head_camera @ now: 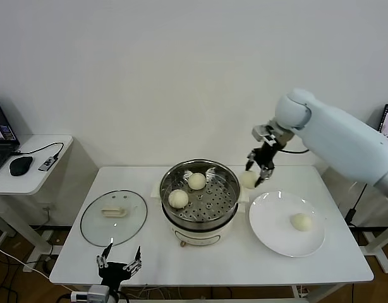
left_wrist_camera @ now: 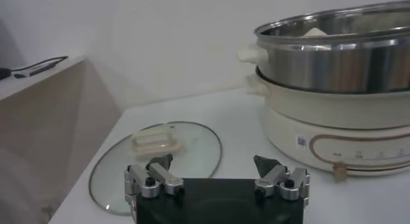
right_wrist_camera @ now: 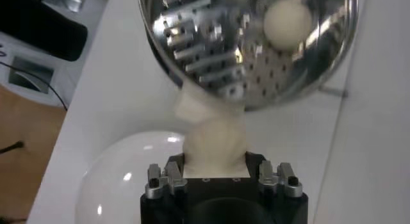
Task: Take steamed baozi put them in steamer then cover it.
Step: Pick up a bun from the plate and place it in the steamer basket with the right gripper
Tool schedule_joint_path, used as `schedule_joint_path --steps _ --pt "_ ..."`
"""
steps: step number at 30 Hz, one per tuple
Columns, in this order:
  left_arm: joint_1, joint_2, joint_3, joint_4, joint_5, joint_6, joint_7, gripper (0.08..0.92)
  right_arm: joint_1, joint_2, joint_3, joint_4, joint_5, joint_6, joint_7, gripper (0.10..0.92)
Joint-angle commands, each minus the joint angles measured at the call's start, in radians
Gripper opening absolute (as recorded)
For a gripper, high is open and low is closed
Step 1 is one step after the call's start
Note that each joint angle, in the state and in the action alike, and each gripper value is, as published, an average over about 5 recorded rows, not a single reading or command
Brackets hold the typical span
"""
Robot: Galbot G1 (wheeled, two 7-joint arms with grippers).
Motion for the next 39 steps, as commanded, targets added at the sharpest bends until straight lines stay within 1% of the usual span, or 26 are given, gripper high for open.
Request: schedule_joint_path --steps 1,4,6,9,13,18,24,32,39 --pt "0.004 -0.001 0.002 -0.004 -0.001 -0.001 -0.001 0.823 0.058 0.119 -0.035 -0.024 0.117 0.224 -0.028 0.594" --pt "0.005 -0.002 -0.001 -0.01 -0.003 -0.001 -0.003 0.823 0.05 0.145 -0.037 -0.015 0.125 0.301 -0.026 0.594" --pt "0.006 -0.002 -0.003 -0.014 -0.004 -0.001 -0.003 0.823 0.042 0.166 -0.035 -0.012 0.108 0.379 -0.022 0.594" --pt "0.008 -0.002 -0.004 -0.019 -0.005 -0.001 -0.003 0.823 0.034 0.196 -0.027 0.001 0.029 0.49 -0.01 0.594" --pt "0.01 -0.005 -0.005 -0.02 -0.005 -0.001 -0.003 0.823 0.027 0.224 -0.013 0.041 -0.099 0.571 -0.008 0.594" --pt "0.009 -0.007 -0.006 -0.02 -0.006 -0.001 -0.002 0.823 0.022 0.24 -0.022 0.11 -0.165 0.648 0.0 0.594" --pt "0.008 -0.01 -0.007 -0.019 -0.008 0.0 -0.002 0.823 -0.006 0.228 -0.038 0.195 -0.28 0.683 0.017 0.594" --pt "0.008 -0.01 -0.009 -0.019 -0.009 -0.001 -0.002 0.823 -0.04 0.214 -0.05 0.253 -0.338 0.675 0.043 0.594" --pt "0.014 -0.012 -0.014 -0.026 -0.009 0.0 -0.001 0.823 -0.08 0.212 -0.059 0.278 -0.353 0.641 0.072 0.594"
